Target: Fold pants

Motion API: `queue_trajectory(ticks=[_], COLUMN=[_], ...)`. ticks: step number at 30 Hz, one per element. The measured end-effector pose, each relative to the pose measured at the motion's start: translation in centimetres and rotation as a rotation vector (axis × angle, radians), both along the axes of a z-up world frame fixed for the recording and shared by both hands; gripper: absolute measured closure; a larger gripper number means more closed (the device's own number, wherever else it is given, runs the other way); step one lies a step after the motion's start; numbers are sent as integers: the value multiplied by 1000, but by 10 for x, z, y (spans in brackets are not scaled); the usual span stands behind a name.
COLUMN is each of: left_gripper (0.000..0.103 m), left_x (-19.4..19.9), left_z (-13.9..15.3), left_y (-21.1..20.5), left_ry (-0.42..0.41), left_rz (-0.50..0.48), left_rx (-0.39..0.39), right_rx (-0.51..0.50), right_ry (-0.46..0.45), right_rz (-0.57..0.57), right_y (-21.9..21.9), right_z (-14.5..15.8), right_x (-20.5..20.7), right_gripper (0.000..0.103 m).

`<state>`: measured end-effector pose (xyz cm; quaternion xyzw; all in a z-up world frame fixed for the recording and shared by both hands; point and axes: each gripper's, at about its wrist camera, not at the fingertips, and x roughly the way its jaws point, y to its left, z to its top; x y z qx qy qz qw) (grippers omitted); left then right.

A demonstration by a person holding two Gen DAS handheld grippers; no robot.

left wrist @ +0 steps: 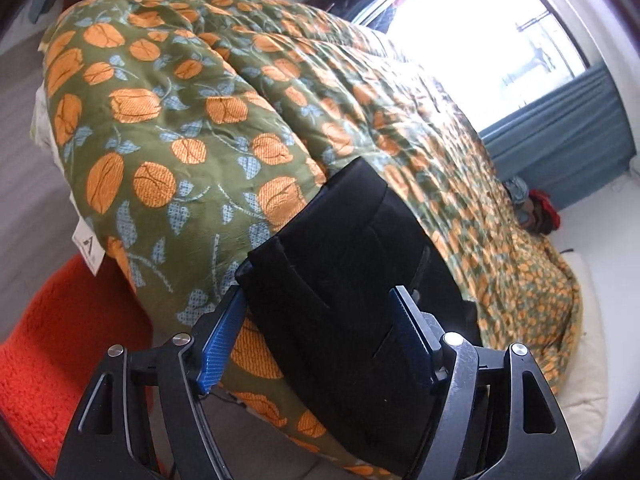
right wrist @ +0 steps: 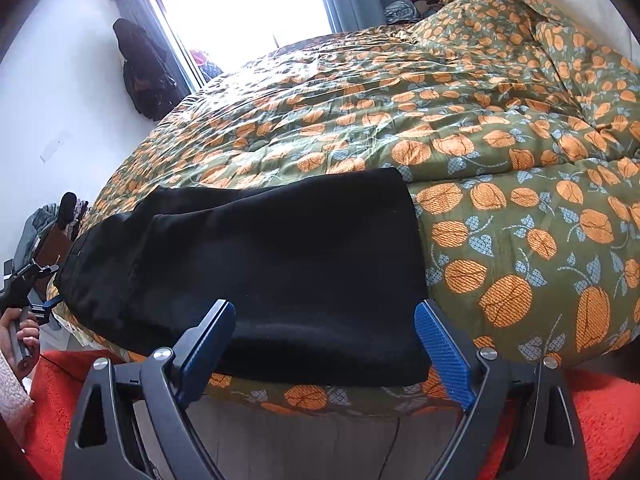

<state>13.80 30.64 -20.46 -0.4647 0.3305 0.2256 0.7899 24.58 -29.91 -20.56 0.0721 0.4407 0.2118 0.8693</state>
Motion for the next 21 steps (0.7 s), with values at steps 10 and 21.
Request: queue_trajectory(ticks=[10, 21], left_gripper=[76, 82], left_x=[0, 2], left_z=[-10, 20], left_y=[11, 0], left_ry=[-48, -88], left_rz=[15, -35], left_rx=[-46, 31], right_rx=[-33, 317], right_ry=[-18, 204], right_rz=[29, 455], right_y=[10, 168], right_z=[2, 35], right_x=[-3, 27], right_gripper=[12, 30])
